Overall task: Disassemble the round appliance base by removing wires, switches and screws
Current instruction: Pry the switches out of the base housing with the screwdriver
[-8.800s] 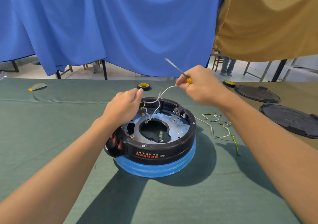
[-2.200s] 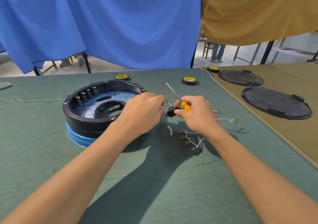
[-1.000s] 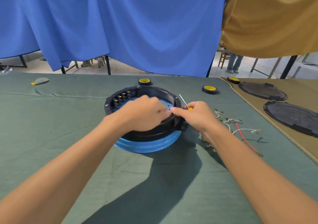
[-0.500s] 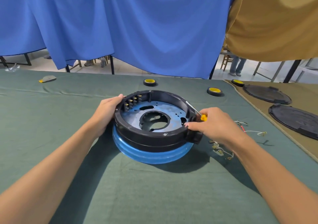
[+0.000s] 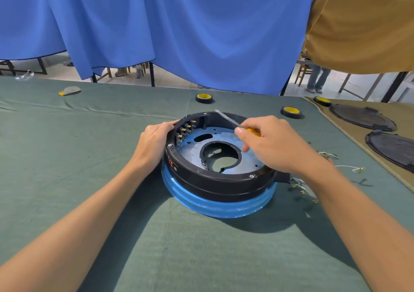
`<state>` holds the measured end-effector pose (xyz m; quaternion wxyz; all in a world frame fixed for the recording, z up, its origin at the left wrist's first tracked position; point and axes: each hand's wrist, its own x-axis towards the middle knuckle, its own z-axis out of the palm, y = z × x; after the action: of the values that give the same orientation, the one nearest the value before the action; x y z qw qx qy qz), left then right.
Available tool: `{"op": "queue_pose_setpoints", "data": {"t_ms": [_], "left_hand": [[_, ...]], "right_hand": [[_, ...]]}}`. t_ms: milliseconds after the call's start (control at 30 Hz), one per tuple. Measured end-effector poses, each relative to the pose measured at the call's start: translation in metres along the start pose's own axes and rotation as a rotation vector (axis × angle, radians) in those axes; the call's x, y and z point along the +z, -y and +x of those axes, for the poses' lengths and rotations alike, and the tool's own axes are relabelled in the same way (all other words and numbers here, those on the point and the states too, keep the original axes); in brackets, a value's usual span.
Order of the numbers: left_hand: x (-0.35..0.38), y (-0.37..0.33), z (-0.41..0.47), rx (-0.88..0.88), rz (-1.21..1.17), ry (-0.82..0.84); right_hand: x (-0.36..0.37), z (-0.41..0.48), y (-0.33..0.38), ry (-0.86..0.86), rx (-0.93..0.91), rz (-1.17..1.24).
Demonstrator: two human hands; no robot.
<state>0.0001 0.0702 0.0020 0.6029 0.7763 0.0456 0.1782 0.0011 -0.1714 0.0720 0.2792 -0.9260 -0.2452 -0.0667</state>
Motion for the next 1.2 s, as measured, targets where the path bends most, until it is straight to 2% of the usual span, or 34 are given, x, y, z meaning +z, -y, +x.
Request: {"op": "queue_pose_setpoints", "data": {"t_ms": [133,233,600,1200], "left_hand": [[0.005,0.001,-0.004,0.047,-0.083,-0.016],[0.007,0.001,-0.004,0.076,-0.112,-0.021],[0.010,0.006,-0.004,0.174,-0.228,0.042],[0.012,0.006,-0.005,0.211,-0.291,0.077]], "right_hand": [[0.012,0.004,0.016,0.145,-0.108,-0.072],[0.022,0.008,0.024,0.187,-0.131,-0.144],[0.038,0.007,0.025,0.128,-0.108,-0.143],[0.043,0.017,0.036,0.093,-0.149,-0.182]]}}
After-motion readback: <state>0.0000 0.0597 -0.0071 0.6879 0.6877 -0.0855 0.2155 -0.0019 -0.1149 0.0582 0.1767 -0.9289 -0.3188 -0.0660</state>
